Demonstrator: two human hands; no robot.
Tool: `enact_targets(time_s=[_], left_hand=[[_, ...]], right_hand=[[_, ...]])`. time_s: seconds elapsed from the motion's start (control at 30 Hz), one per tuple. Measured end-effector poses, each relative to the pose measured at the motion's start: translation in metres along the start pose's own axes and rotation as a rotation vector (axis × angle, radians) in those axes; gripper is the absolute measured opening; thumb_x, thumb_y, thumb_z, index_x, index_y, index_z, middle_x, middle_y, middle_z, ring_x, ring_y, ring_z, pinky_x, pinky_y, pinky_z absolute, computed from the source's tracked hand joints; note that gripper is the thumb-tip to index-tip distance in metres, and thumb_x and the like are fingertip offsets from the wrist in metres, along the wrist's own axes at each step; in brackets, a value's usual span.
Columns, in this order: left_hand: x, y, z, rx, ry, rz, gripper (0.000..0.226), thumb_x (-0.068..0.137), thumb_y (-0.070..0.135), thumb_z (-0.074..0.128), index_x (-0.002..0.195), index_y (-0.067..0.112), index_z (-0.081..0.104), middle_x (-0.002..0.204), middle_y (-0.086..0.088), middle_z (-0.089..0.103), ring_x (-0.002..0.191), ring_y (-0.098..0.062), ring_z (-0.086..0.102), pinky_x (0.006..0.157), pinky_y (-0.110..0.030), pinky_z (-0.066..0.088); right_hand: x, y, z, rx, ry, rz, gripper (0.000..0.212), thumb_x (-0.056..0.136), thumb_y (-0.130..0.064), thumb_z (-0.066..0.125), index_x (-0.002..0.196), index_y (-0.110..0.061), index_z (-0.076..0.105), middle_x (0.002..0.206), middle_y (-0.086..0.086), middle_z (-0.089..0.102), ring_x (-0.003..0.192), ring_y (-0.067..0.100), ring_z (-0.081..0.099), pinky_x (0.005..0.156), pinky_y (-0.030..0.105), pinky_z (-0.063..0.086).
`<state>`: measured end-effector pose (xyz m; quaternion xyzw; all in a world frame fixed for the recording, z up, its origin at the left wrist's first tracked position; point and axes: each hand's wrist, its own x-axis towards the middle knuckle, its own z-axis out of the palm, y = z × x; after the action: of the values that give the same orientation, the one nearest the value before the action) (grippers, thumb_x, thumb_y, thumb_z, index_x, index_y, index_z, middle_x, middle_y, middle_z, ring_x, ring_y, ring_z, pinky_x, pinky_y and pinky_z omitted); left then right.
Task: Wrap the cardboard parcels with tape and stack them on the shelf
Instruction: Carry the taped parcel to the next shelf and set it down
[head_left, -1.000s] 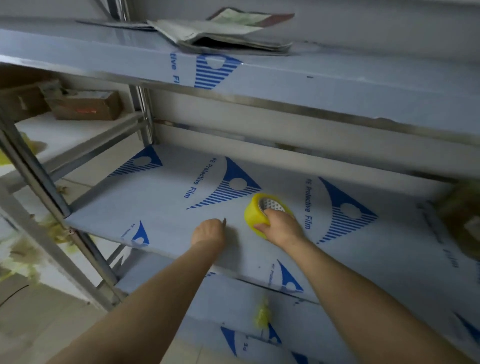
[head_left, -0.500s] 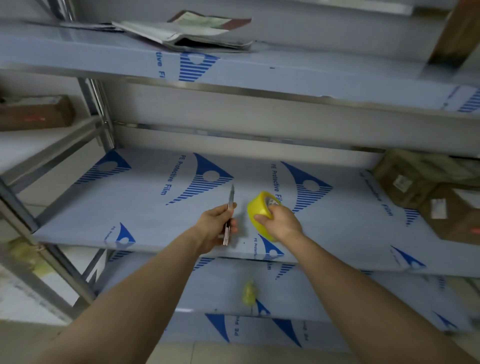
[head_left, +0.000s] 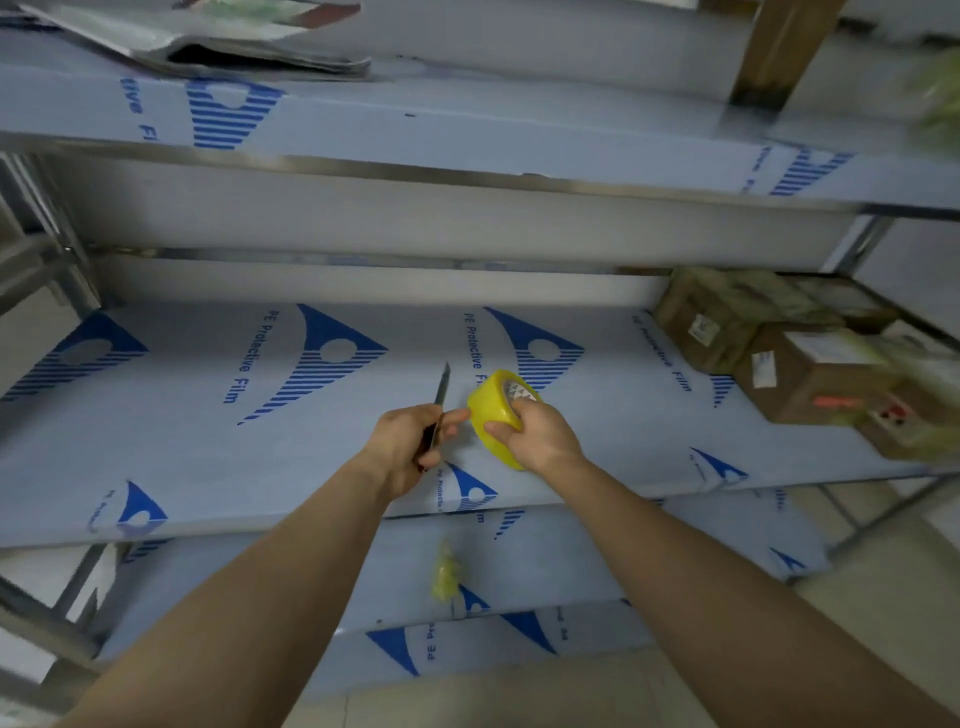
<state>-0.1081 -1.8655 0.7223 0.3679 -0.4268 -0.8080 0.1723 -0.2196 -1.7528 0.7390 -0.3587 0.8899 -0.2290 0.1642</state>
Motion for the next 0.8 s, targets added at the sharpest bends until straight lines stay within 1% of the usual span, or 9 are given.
enact_targets(time_s=[0.1, 0.2, 0.37, 0.47, 0.53, 0.57, 0.67, 0.77, 0.8], left_hand=[[0.008, -0.002, 0.020, -0.018, -0.045, -0.018, 0.020, 0.099, -0.001, 0.037, 0.116, -0.005, 0.046, 0.108, -0.019, 0.067, 0.065, -0.012, 0.056, 0.033, -0.017, 0.026], [0.014, -0.006, 0.041, 0.018, -0.084, -0.033, 0.030, 0.097, -0.006, 0.039, 0.126, -0.009, 0.046, 0.105, -0.015, 0.067, 0.069, -0.010, 0.057, 0.035, -0.016, 0.031], [0.023, -0.012, 0.079, 0.089, -0.117, -0.012, 0.041, 0.093, -0.013, 0.042, 0.133, -0.005, 0.045, 0.110, -0.010, 0.067, 0.064, -0.010, 0.054, 0.042, -0.020, 0.037], [0.031, -0.021, 0.117, 0.145, -0.113, 0.005, 0.031, 0.095, -0.005, 0.046, 0.124, 0.001, 0.052, 0.098, -0.010, 0.068, 0.059, -0.012, 0.046, 0.046, -0.021, 0.038], [0.038, -0.031, 0.151, 0.137, -0.074, -0.030, 0.013, 0.097, 0.007, 0.045, 0.107, 0.005, 0.054, 0.087, -0.013, 0.068, 0.057, -0.014, 0.045, 0.048, -0.023, 0.036], [0.043, -0.037, 0.171, 0.115, -0.043, -0.046, 0.010, 0.099, 0.010, 0.041, 0.099, 0.008, 0.051, 0.083, -0.015, 0.067, 0.056, -0.015, 0.045, 0.047, -0.024, 0.036], [0.058, -0.058, 0.233, 0.080, 0.067, -0.029, 0.020, 0.100, 0.004, 0.033, 0.088, 0.010, 0.049, 0.078, -0.014, 0.063, 0.057, -0.015, 0.045, 0.045, -0.022, 0.040], [0.066, -0.083, 0.290, 0.147, 0.103, 0.009, 0.025, 0.096, -0.007, 0.043, 0.079, 0.010, 0.048, 0.076, -0.014, 0.057, 0.062, -0.018, 0.048, 0.060, -0.027, 0.046], [0.068, -0.090, 0.305, 0.169, 0.126, 0.021, 0.022, 0.094, -0.008, 0.048, 0.078, 0.008, 0.051, 0.075, -0.013, 0.055, 0.061, -0.019, 0.048, 0.061, -0.028, 0.047]], right_hand=[[-0.004, 0.019, -0.013, -0.036, 0.027, 0.039, 0.047, 0.095, -0.037, 0.054, 0.129, -0.005, 0.052, 0.126, 0.017, 0.058, 0.115, 0.033, 0.053, 0.089, 0.034, 0.042], [-0.004, 0.041, -0.029, -0.063, 0.053, 0.071, 0.050, 0.095, -0.037, 0.054, 0.133, -0.005, 0.049, 0.130, 0.017, 0.056, 0.117, 0.033, 0.051, 0.089, 0.034, 0.041], [0.008, 0.076, -0.055, -0.055, 0.088, 0.084, 0.053, 0.094, -0.036, 0.055, 0.138, -0.007, 0.046, 0.135, 0.017, 0.053, 0.121, 0.034, 0.049, 0.095, 0.035, 0.040], [0.018, 0.105, -0.073, -0.066, 0.082, 0.058, 0.053, 0.094, -0.037, 0.055, 0.138, -0.009, 0.045, 0.135, 0.016, 0.052, 0.122, 0.034, 0.049, 0.098, 0.037, 0.041], [0.024, 0.132, -0.087, -0.112, 0.074, 0.030, 0.053, 0.094, -0.038, 0.055, 0.139, -0.011, 0.044, 0.136, 0.015, 0.052, 0.123, 0.034, 0.048, 0.099, 0.038, 0.042], [0.027, 0.148, -0.094, -0.141, 0.070, 0.011, 0.053, 0.094, -0.038, 0.054, 0.139, -0.012, 0.044, 0.135, 0.014, 0.053, 0.122, 0.034, 0.049, 0.098, 0.038, 0.042], [0.038, 0.201, -0.122, -0.238, 0.054, -0.058, 0.054, 0.095, -0.038, 0.052, 0.143, -0.017, 0.039, 0.131, 0.015, 0.057, 0.119, 0.035, 0.050, 0.093, 0.037, 0.043], [0.045, 0.251, -0.150, -0.322, 0.041, -0.141, 0.053, 0.095, -0.035, 0.053, 0.144, -0.019, 0.038, 0.130, 0.014, 0.057, 0.118, 0.034, 0.050, 0.094, 0.037, 0.040], [0.048, 0.265, -0.158, -0.342, 0.035, -0.169, 0.053, 0.095, -0.034, 0.053, 0.143, -0.019, 0.039, 0.132, 0.013, 0.056, 0.119, 0.033, 0.050, 0.097, 0.036, 0.038]])
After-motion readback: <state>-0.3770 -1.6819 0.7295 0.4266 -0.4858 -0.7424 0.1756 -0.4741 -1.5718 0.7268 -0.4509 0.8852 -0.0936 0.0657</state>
